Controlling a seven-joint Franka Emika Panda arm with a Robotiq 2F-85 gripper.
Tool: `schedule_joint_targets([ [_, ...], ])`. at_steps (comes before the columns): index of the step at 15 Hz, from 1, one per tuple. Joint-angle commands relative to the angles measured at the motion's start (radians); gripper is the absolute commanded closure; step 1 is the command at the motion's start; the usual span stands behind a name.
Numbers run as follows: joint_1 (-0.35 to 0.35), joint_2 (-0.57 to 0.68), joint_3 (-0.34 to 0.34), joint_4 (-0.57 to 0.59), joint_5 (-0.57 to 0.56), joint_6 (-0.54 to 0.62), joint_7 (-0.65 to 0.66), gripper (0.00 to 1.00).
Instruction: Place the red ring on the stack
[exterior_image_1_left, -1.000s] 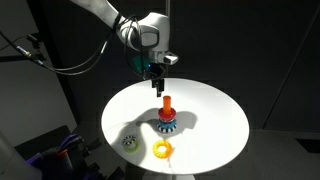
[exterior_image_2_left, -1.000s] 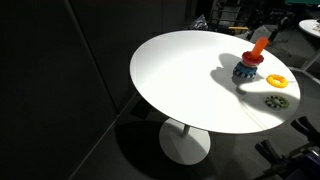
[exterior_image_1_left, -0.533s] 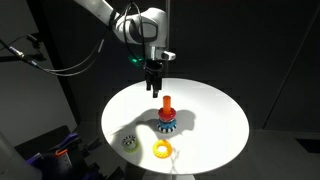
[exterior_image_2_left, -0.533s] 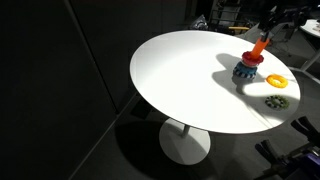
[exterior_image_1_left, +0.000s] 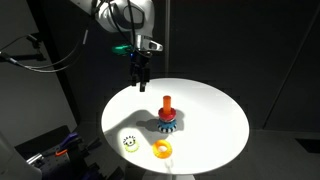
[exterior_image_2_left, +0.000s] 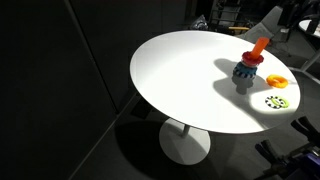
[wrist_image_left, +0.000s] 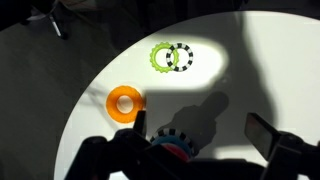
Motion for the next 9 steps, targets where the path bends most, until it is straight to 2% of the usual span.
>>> schedule_joint_targets([
  [1,-0.011,-0.133,0.015,-0.098,-0.013,0.011,-0.099,0.0],
  [7,-0.02,-0.266,0.002,-0.202,0.035,0.096,-0.263,0.0],
  [8,-0.02,-0.212,0.016,-0.157,0.012,0.068,-0.211,0.0],
  [9,-0.021,-0.224,0.016,-0.165,0.014,0.07,-0.217,0.0],
])
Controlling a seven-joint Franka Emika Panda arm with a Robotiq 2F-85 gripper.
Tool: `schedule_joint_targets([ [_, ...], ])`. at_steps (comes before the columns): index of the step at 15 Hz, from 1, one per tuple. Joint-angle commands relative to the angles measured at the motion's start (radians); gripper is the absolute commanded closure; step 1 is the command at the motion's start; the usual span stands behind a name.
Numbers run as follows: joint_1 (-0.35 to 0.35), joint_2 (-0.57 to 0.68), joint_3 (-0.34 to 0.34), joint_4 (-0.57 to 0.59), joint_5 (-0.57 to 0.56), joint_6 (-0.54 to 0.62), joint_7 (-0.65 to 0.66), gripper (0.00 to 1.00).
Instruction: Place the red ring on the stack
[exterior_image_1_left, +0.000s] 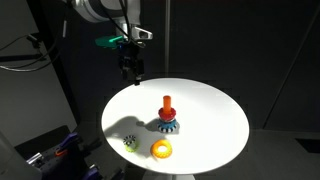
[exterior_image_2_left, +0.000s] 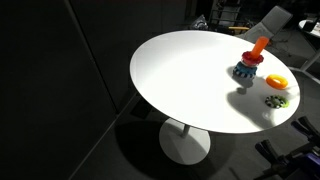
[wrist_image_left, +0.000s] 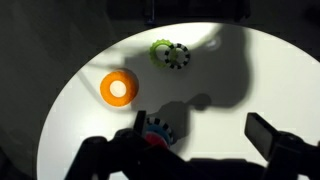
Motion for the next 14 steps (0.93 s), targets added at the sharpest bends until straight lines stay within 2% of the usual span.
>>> schedule_joint_targets([
  [1,-0.011,0.001,0.011,0.001,0.002,-0.002,-0.002,0.0],
  [14,-0.01,0.014,0.013,0.001,0.002,-0.002,-0.001,0.0],
])
